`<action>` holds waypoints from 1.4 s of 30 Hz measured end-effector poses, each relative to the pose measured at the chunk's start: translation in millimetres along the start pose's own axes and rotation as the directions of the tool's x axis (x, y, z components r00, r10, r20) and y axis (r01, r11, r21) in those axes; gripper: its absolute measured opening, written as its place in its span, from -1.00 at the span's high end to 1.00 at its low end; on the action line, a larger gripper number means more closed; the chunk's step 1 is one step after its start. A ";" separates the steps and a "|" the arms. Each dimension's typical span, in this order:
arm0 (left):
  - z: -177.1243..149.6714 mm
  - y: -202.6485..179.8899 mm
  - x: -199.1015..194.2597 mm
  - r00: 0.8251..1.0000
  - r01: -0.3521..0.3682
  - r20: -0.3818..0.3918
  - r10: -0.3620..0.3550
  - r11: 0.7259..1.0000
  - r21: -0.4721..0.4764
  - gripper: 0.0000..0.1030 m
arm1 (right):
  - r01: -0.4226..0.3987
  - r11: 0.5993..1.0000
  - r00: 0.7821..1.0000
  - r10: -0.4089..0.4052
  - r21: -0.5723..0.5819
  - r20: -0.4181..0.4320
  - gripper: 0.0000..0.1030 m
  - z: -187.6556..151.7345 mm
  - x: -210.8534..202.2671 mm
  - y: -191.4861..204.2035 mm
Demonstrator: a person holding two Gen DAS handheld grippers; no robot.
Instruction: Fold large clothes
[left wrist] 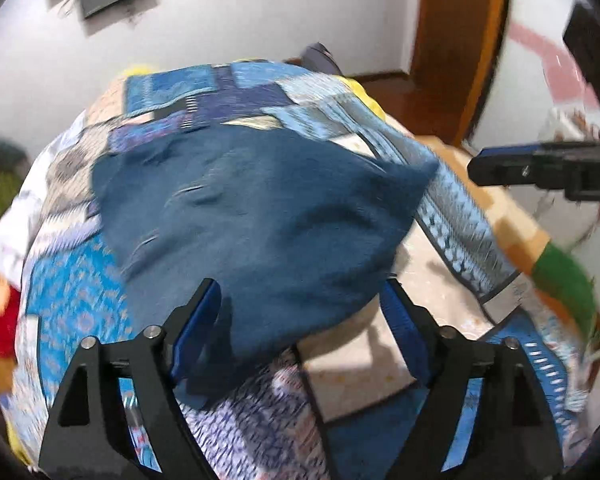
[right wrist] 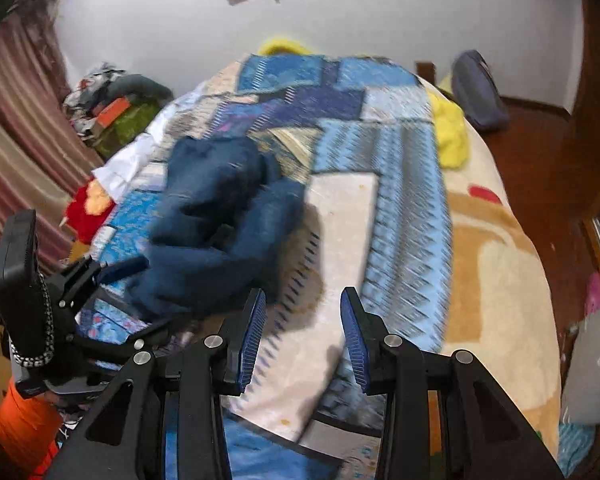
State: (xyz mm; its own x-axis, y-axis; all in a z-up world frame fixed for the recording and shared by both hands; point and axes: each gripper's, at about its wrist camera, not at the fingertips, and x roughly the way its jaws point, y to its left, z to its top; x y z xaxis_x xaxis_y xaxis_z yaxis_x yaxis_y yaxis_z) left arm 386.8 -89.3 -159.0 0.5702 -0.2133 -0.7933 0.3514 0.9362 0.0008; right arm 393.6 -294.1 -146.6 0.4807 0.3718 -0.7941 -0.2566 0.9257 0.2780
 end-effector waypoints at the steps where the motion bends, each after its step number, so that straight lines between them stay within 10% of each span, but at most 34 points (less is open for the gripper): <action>1: -1.2 9.5 -11.0 1.000 -0.005 0.016 0.006 1.000 -0.027 -0.67 | -0.009 1.000 1.000 0.009 -0.015 0.008 0.32 3.8 -2.0 7.8; 10: -1.4 103.9 -32.0 0.988 -0.147 0.010 0.153 0.966 -0.211 -0.90 | -0.069 0.974 0.997 0.075 -0.217 0.019 0.26 44.7 27.4 102.0; 18: -42.1 115.0 43.5 0.986 -0.076 -0.165 0.033 0.962 -0.261 -0.96 | 0.159 0.891 0.980 -0.194 -0.426 -0.041 -0.83 23.9 113.5 111.5; 23: -54.9 109.9 46.8 0.990 -0.053 -0.138 0.014 0.957 -0.284 -1.00 | -0.038 0.985 0.983 0.006 -0.171 -0.182 -0.99 14.0 131.7 37.1; 27: -61.2 110.5 42.5 0.990 -0.044 -0.139 0.002 0.953 -0.301 -1.00 | -0.170 0.982 0.950 0.185 0.080 -0.250 -0.99 0.6 137.9 -10.9; 37: -71.1 129.7 -0.3 0.980 -0.163 -0.154 0.126 0.952 -0.259 -1.00 | -0.084 0.996 0.969 0.081 -0.003 -0.232 -0.99 -4.3 94.9 -8.4; 42: -57.1 156.4 -12.1 0.993 -0.082 -0.110 0.045 0.929 -0.360 -1.00 | -0.124 0.992 0.980 0.118 -0.026 -0.162 -0.99 17.5 68.2 3.2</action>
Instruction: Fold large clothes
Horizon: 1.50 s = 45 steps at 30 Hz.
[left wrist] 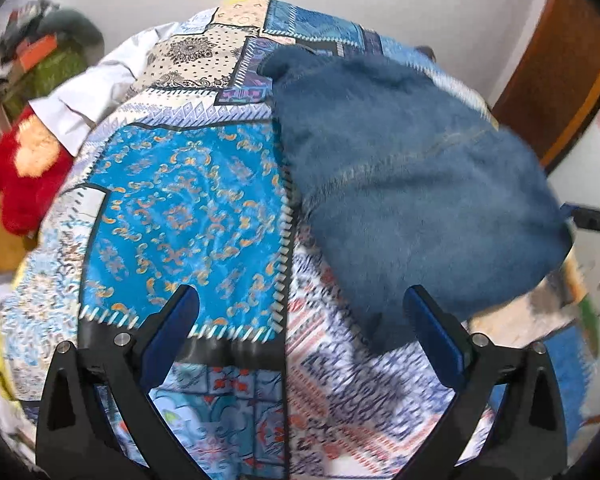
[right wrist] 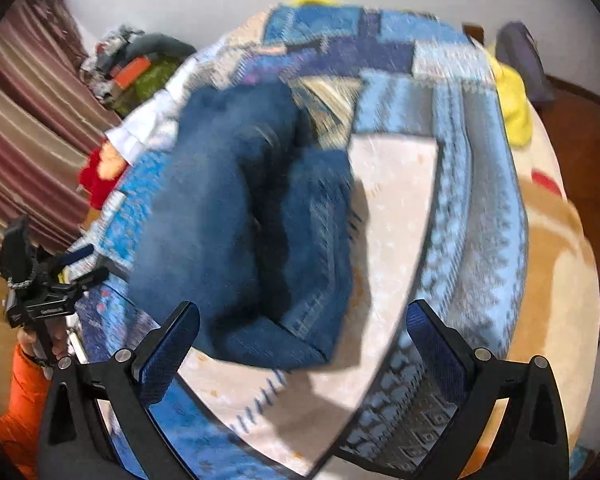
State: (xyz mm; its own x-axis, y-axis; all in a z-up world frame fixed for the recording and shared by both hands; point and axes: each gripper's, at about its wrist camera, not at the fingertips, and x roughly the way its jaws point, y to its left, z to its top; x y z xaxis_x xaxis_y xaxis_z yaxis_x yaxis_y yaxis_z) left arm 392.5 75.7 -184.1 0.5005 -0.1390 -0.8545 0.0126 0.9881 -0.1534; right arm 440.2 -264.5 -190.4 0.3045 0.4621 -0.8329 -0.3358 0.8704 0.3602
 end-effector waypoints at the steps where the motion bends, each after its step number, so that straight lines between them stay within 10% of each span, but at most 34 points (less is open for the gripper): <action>1: 8.0 4.1 4.1 0.999 0.035 -0.008 -0.035 0.999 -0.029 -1.00 | -0.019 1.000 1.000 0.019 0.001 0.012 -0.99 6.9 -1.9 3.3; 11: 36.1 5.5 90.5 0.957 0.222 -0.140 -0.254 0.952 -0.210 -1.00 | -0.063 0.997 0.986 0.071 0.055 -0.154 -0.99 55.2 78.5 0.8; 24: 50.2 11.2 143.3 0.892 0.382 -0.106 -0.439 0.859 -0.340 -0.96 | -0.231 0.961 0.939 0.261 0.153 -0.222 -0.98 68.7 148.8 -2.8; 32: 54.3 3.8 119.5 0.920 0.353 -0.068 -0.387 0.890 -0.287 -0.33 | -0.236 0.961 0.954 0.257 0.144 -0.156 -0.31 59.3 132.2 0.5; 45: 73.2 14.9 10.2 0.947 0.320 0.073 -0.313 0.938 -0.134 -0.20 | -0.207 0.973 0.975 0.214 0.097 -0.060 0.01 63.1 58.3 64.4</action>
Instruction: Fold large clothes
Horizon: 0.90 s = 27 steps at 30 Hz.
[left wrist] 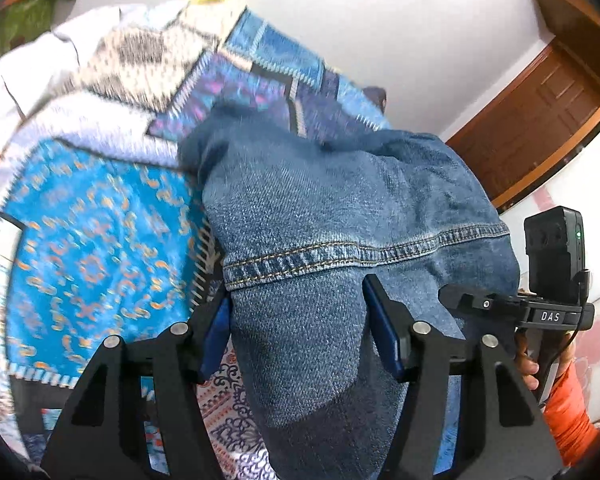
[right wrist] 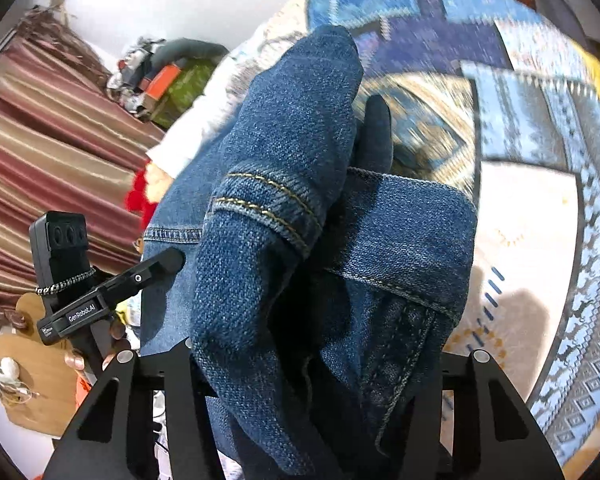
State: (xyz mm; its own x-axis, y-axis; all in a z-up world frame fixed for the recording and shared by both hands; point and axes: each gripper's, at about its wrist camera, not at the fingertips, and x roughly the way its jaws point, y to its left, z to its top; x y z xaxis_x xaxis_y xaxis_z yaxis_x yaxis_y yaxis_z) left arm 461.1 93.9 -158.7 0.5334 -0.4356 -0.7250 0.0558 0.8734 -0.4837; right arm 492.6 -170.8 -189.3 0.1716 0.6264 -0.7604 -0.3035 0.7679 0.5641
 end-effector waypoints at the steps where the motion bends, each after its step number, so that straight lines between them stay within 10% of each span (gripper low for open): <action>1: 0.0 2.4 -10.8 1.000 0.002 0.015 -0.002 1.000 0.002 -0.20 | -0.002 1.000 1.000 0.002 -0.012 0.015 0.01 0.4 -6.4 11.3; 15: -27.3 86.2 -89.0 0.993 -0.072 0.085 0.076 0.996 -0.046 -0.20 | -0.052 0.994 0.998 0.056 -0.095 0.037 0.01 -7.8 23.6 118.3; 27: -82.7 174.5 -30.7 0.983 -0.173 -0.085 0.163 0.976 -0.131 -0.20 | -0.042 0.999 0.985 0.035 -0.034 -0.167 0.02 -34.8 156.2 101.6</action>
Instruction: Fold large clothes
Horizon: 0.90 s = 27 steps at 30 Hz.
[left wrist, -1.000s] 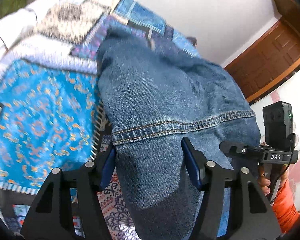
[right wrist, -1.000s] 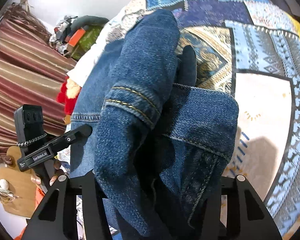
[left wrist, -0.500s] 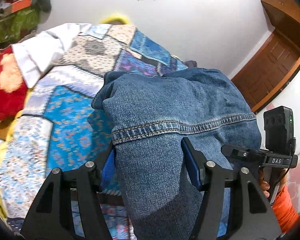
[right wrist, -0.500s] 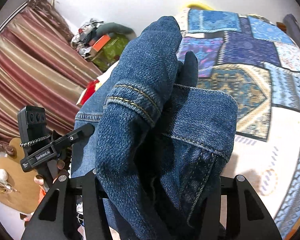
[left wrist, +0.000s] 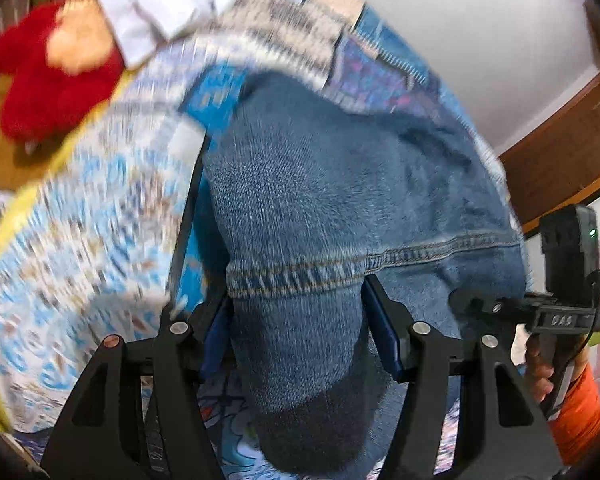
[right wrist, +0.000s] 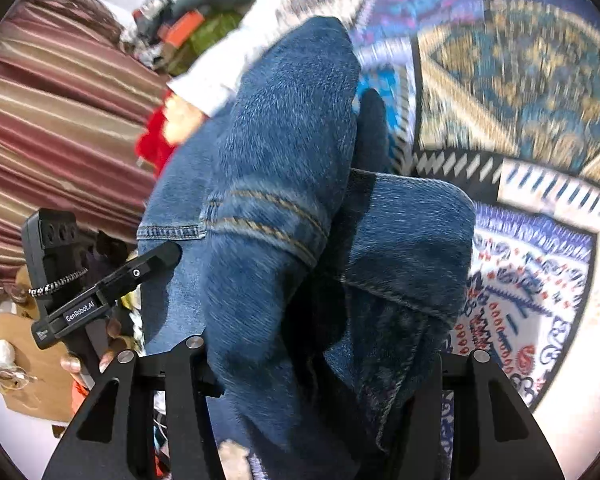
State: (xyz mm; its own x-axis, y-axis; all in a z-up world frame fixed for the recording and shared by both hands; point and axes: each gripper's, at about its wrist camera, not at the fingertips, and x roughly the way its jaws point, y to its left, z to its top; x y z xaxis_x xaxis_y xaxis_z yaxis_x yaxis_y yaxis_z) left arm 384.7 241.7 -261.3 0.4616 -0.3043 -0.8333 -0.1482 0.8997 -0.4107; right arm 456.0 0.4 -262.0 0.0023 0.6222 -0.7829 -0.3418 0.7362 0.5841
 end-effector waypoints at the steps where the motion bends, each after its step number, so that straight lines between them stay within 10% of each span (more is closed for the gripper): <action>1: -4.8 4.7 7.8 1.000 -0.003 -0.011 0.003 1.000 -0.008 -0.21 | 0.000 1.000 1.000 0.000 -0.002 -0.015 0.03 -2.7 7.2 -5.5; 7: -14.6 13.5 11.9 1.000 0.011 0.025 -0.009 0.999 -0.045 -0.27 | 0.072 0.991 0.997 -0.072 -0.115 -0.001 -0.22 -6.1 14.8 -1.4; 14: -31.5 -23.8 -21.0 0.978 -0.192 0.107 0.179 0.973 0.131 -0.47 | 0.181 0.966 0.983 -0.179 -0.185 0.025 -0.59 -6.7 -17.9 12.4; 27: -76.1 -19.3 -38.4 0.960 -0.277 0.086 0.266 0.947 0.162 -0.85 | 0.318 0.914 0.948 -0.313 -0.252 0.060 -0.65 -47.5 -62.3 -9.4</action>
State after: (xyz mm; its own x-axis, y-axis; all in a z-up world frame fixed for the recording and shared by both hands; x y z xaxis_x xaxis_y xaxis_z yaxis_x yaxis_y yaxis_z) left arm 303.3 212.2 -249.6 0.4789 -0.0259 -0.8775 -0.1261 0.9872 -0.0980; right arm 414.4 -57.9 -228.9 0.1652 0.3748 -0.9123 -0.5482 0.8038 0.2310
